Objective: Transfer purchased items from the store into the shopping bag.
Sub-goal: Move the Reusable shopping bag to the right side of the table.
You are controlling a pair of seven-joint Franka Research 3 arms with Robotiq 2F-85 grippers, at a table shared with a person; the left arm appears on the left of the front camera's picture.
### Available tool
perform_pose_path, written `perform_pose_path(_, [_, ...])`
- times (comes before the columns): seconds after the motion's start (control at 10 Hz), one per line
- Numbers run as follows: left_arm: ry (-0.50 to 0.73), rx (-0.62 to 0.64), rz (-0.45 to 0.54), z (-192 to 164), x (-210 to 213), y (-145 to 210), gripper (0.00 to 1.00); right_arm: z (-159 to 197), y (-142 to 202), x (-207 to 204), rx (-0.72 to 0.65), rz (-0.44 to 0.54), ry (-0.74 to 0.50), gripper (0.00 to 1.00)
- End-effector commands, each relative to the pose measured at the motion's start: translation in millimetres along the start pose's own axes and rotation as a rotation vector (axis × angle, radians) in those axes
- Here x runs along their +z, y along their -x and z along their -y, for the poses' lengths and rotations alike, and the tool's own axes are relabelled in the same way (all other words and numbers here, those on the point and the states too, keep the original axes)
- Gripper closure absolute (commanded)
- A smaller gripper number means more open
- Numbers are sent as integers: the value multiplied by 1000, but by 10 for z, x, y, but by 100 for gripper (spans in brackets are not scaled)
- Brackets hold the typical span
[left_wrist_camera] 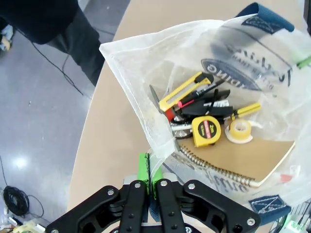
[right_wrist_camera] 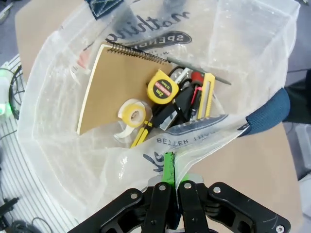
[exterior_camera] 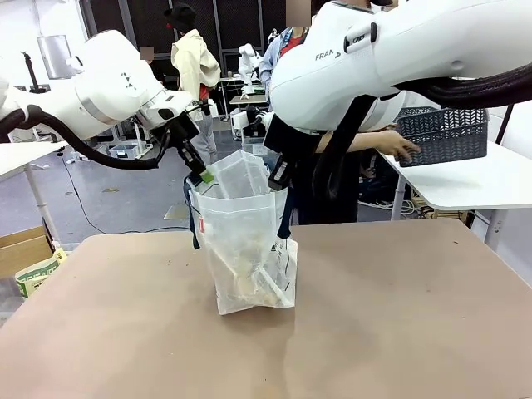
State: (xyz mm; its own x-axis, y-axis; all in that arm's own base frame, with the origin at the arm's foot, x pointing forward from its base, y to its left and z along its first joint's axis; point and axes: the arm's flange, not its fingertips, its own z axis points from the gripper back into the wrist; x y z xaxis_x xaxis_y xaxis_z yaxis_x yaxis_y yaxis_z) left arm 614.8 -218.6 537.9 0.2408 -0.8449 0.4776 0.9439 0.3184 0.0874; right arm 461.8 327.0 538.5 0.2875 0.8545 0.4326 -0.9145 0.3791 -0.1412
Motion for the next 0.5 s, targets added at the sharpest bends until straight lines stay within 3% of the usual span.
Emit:
perform_pose_path(0.0, [2,22,78,-16,-28,-70,100,14,-42,-62,5,31,-12,100])
perform_pose_path(0.4, [53,217,93,44,-35,-226,100,36,-84,-82,3,76,-15,100])
